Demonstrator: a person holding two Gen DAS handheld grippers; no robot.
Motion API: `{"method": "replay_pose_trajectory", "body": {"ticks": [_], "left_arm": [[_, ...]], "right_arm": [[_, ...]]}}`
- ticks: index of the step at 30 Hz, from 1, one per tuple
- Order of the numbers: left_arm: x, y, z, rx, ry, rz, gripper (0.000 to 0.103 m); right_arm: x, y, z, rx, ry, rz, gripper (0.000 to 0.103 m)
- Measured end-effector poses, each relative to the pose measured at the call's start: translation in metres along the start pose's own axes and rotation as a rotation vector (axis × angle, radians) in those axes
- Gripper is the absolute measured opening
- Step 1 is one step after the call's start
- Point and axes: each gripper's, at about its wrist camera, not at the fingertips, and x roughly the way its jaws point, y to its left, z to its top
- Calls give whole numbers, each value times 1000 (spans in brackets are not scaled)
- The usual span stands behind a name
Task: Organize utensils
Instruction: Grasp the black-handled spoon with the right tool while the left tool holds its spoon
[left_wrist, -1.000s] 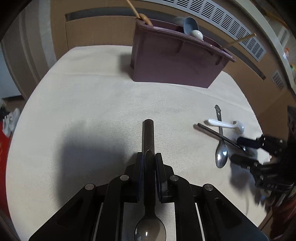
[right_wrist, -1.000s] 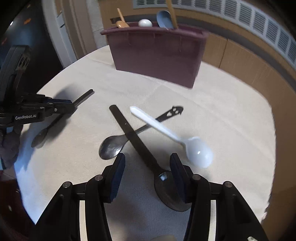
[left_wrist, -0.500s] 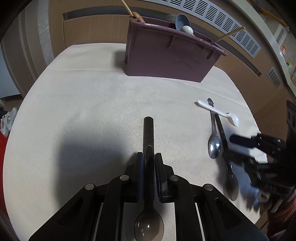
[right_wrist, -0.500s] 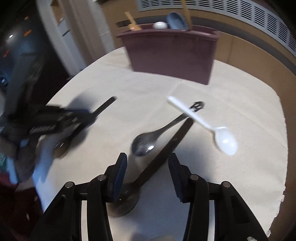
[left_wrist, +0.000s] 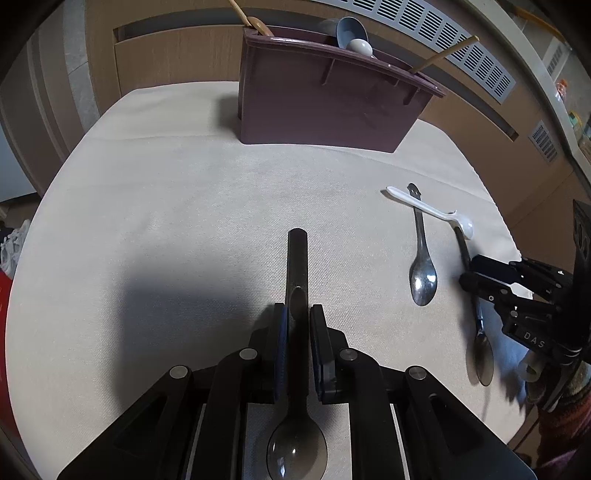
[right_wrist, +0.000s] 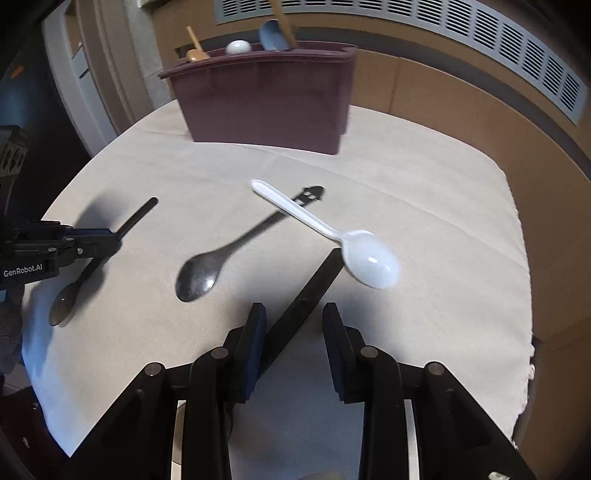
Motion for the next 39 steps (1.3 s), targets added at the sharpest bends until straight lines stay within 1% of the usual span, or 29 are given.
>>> {"method": "replay_pose_trajectory", "body": {"ticks": [5, 6, 8, 9, 10, 11, 12, 14, 16, 17, 18, 19, 20, 22, 24, 26, 27, 29, 30, 32, 34, 37, 39], "left_arm": [[1, -1, 0, 5, 4, 7, 13], [1, -1, 0, 5, 4, 7, 13], [1, -1, 0, 5, 4, 6, 13], [1, -1, 0, 5, 3, 7, 13], [1, -1, 0, 5, 4, 6, 13], [1, 0, 0, 4, 4, 5, 13], [1, 0, 0, 3, 4, 5, 13], [1, 0, -1, 2, 6, 2, 13], [0, 0, -1, 0, 7, -1, 13], [0, 1, -2, 0, 7, -2, 13], [0, 1, -2, 0, 7, -2, 13], [0, 0, -2, 0, 8, -3, 13], [0, 1, -2, -1, 7, -2, 13], [0, 1, -2, -1, 7, -1, 13], [0, 1, -3, -3, 6, -1, 13], [0, 1, -2, -5, 6, -2, 13], [0, 1, -2, -4, 6, -1, 13], [1, 1, -2, -6, 8, -2, 13], [1, 1, -2, -6, 10, -2, 13], [2, 0, -2, -4, 15, 3, 13], [3, -2, -1, 10, 20, 17, 14], [4, -7, 0, 39, 29, 46, 14], [5, -9, 2, 49, 43, 58, 14]], "right_arm": [[-1, -1, -5, 25, -8, -14, 30], [0, -1, -3, 37, -2, -12, 33], [2, 0, -1, 49, 15, 23, 48], [3, 0, 1, 60, 25, 58, 60], [4, 3, 0, 69, 28, 71, 70], [5, 6, 0, 84, 28, 82, 74], [6, 8, 0, 105, 24, 75, 77], [8, 14, -1, 114, 22, 34, 79], [10, 28, -4, 67, 41, -27, 84], [11, 34, -5, 36, 45, -52, 83], [9, 39, -7, -4, 36, -52, 83], [8, 39, -8, -20, 43, -25, 80], [7, 37, -9, -14, 40, -20, 76], [0, 27, -12, 36, 9, -54, 49], [-2, 18, -14, 88, -12, -67, 40], [-2, 14, -12, 106, -22, -79, 37], [0, 15, -10, 107, -27, -96, 34], [4, 18, -3, 91, -32, -105, 18], [6, 21, 2, 78, -27, -97, 13], [5, 22, 6, 74, -32, -72, 11], [-5, 23, 10, 69, -70, -38, 11], [-21, 26, 10, 48, -139, -39, 11], [-28, 24, 9, 48, -156, -25, 11]]}}
